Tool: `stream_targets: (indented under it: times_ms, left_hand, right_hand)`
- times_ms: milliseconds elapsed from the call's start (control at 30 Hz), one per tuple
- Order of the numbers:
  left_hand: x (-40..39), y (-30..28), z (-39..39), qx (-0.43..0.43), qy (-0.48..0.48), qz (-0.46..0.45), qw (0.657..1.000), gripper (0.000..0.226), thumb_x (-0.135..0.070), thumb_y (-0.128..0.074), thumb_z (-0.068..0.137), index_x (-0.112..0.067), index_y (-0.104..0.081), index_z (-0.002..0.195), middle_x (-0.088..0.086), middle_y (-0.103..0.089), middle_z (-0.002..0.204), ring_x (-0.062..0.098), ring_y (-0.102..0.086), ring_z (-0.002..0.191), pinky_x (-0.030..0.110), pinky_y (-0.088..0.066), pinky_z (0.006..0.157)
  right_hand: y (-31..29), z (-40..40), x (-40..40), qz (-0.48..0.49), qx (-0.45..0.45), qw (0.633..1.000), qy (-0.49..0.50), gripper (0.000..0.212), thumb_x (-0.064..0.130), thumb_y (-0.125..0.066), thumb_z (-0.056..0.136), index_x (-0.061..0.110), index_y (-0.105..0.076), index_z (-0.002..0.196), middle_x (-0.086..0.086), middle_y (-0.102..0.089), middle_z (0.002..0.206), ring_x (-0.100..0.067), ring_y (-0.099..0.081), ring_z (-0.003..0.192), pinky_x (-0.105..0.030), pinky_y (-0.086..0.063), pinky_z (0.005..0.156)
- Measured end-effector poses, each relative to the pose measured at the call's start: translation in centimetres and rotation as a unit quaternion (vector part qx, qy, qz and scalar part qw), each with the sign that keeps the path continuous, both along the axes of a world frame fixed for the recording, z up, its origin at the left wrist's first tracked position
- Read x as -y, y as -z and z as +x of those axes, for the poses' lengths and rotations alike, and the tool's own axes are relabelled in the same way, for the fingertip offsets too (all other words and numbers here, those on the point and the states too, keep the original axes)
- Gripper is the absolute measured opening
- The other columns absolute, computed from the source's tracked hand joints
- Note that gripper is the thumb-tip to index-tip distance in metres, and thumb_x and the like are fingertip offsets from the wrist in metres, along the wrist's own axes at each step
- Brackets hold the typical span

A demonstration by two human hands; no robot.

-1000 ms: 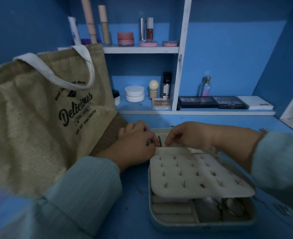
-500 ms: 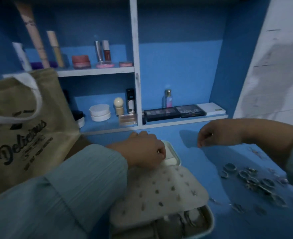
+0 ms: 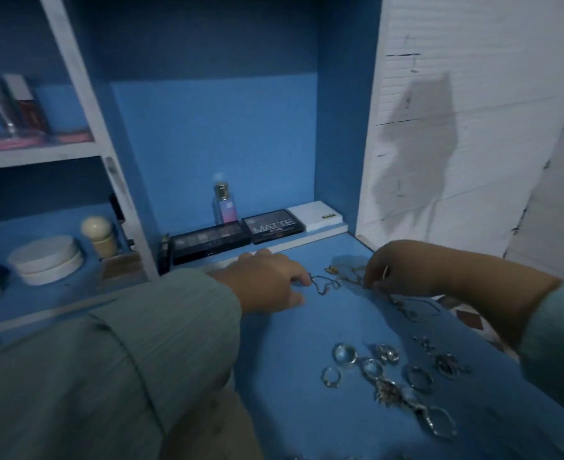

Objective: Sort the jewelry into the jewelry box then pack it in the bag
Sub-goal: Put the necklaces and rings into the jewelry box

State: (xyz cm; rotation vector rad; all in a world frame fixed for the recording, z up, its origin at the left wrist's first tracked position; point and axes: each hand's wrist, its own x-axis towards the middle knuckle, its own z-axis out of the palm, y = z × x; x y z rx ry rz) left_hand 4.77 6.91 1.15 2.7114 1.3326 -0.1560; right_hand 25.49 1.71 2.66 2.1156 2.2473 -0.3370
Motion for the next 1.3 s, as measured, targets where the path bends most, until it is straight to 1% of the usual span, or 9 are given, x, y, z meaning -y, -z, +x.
stream_targets:
  times_ms: [167, 300, 500, 667, 833, 967, 1100, 1200, 1300]
  left_hand:
    - [-2.8, 1.1, 2.0, 0.070, -0.031, 0.036, 0.996, 0.028, -0.045, -0.047, 0.093, -0.043, -0.056, 0.120, -0.012, -0.048, 0.131, 0.016, -0.036, 0.125, 0.037, -0.025, 0.106]
    - [-3.9, 1.8, 3.3, 0.073, -0.054, 0.066, 0.994, 0.022, -0.049, -0.050, 0.090, -0.041, -0.065, 0.103, -0.017, -0.057, 0.117, 0.014, -0.043, 0.117, 0.035, -0.025, 0.094]
    - [-4.5, 1.8, 4.4, 0.054, -0.039, 0.084, 0.994, 0.018, -0.052, -0.056, 0.085, -0.039, -0.067, 0.092, -0.018, -0.056, 0.107, 0.011, -0.042, 0.113, 0.035, -0.020, 0.090]
    - [-4.5, 1.5, 4.4, 0.011, 0.003, 0.095, 0.995, 0.028, -0.056, -0.052, 0.086, -0.037, -0.068, 0.097, -0.018, -0.057, 0.103, 0.009, -0.040, 0.109, 0.035, -0.016, 0.091]
    - [-4.3, 1.5, 4.7, 0.004, 0.034, 0.111, 0.993, 0.019, -0.043, -0.055, 0.089, -0.031, -0.068, 0.095, -0.016, -0.059, 0.105, 0.010, -0.040, 0.110, 0.034, -0.018, 0.091]
    - [-4.1, 1.8, 4.5, 0.054, 0.019, 0.080, 0.995, 0.010, -0.035, -0.050, 0.091, -0.031, -0.060, 0.090, -0.018, -0.059, 0.100, 0.008, -0.045, 0.109, 0.032, -0.021, 0.099]
    - [-3.9, 0.9, 3.5, 0.230, -0.055, -0.051, 0.970, 0.014, -0.031, -0.055, 0.088, -0.031, -0.056, 0.074, -0.015, -0.063, 0.084, 0.007, -0.058, 0.089, 0.022, -0.041, 0.085]
    - [-3.2, -0.6, 3.1, 0.311, -0.055, -0.085, 0.945, 0.016, -0.024, -0.052, 0.090, -0.028, -0.059, 0.076, -0.008, -0.059, 0.076, 0.007, -0.047, 0.059, 0.012, -0.034, 0.050]
    - [-2.4, -2.2, 2.8, 0.358, -0.050, -0.100, 0.927, 0.017, -0.024, -0.050, 0.091, -0.027, -0.059, 0.076, -0.005, -0.058, 0.075, 0.009, -0.041, 0.055, 0.020, -0.033, 0.051]
  right_hand:
    - [0.5, 0.6, -2.0, 0.070, -0.047, 0.996, 0.024, 0.021, 0.017, -0.058, 0.086, 0.020, -0.070, 0.103, 0.003, -0.064, 0.108, -0.013, -0.056, 0.099, -0.019, -0.040, 0.080]
    - [1.2, 0.0, -3.5, 0.054, -0.078, 0.995, 0.026, 0.020, 0.019, -0.059, 0.086, 0.018, -0.071, 0.101, 0.003, -0.065, 0.107, -0.013, -0.057, 0.099, -0.023, -0.045, 0.085]
    - [2.4, -0.8, -5.1, 0.056, -0.097, 0.993, 0.040, 0.018, 0.032, -0.066, 0.083, 0.016, -0.073, 0.083, 0.001, -0.070, 0.082, -0.010, -0.058, 0.074, -0.018, -0.040, 0.057]
    - [2.4, -0.8, -5.1, 0.061, -0.108, 0.991, 0.047, 0.016, 0.033, -0.067, 0.081, 0.021, -0.066, 0.072, 0.008, -0.058, 0.067, -0.006, -0.052, 0.065, -0.014, -0.038, 0.054]
    - [2.6, -1.1, -4.9, 0.058, -0.094, 0.993, 0.032, 0.016, 0.028, -0.062, 0.084, 0.018, -0.061, 0.072, 0.000, -0.062, 0.080, -0.012, -0.053, 0.076, -0.017, -0.038, 0.055]
    - [2.3, -1.2, -4.7, 0.027, -0.093, 0.995, 0.036, 0.030, 0.031, -0.058, 0.086, 0.003, -0.068, 0.092, -0.010, -0.067, 0.095, -0.018, -0.057, 0.083, -0.023, -0.042, 0.065]
    - [0.7, -0.9, -4.4, 0.032, -0.222, 0.972, 0.070, 0.020, 0.021, -0.051, 0.089, 0.010, -0.063, 0.079, -0.003, -0.061, 0.078, -0.015, -0.052, 0.073, -0.020, -0.039, 0.057]
    - [-0.4, -0.8, -4.0, 0.013, -0.368, 0.925, 0.094, 0.023, 0.019, -0.045, 0.093, 0.013, -0.060, 0.077, 0.002, -0.063, 0.075, -0.011, -0.054, 0.070, -0.020, -0.042, 0.060]
    - [-1.6, -1.5, -3.5, 0.005, -0.472, 0.877, 0.093, 0.022, 0.017, -0.042, 0.095, 0.014, -0.055, 0.078, 0.000, -0.064, 0.075, -0.011, -0.056, 0.067, -0.024, -0.043, 0.066]
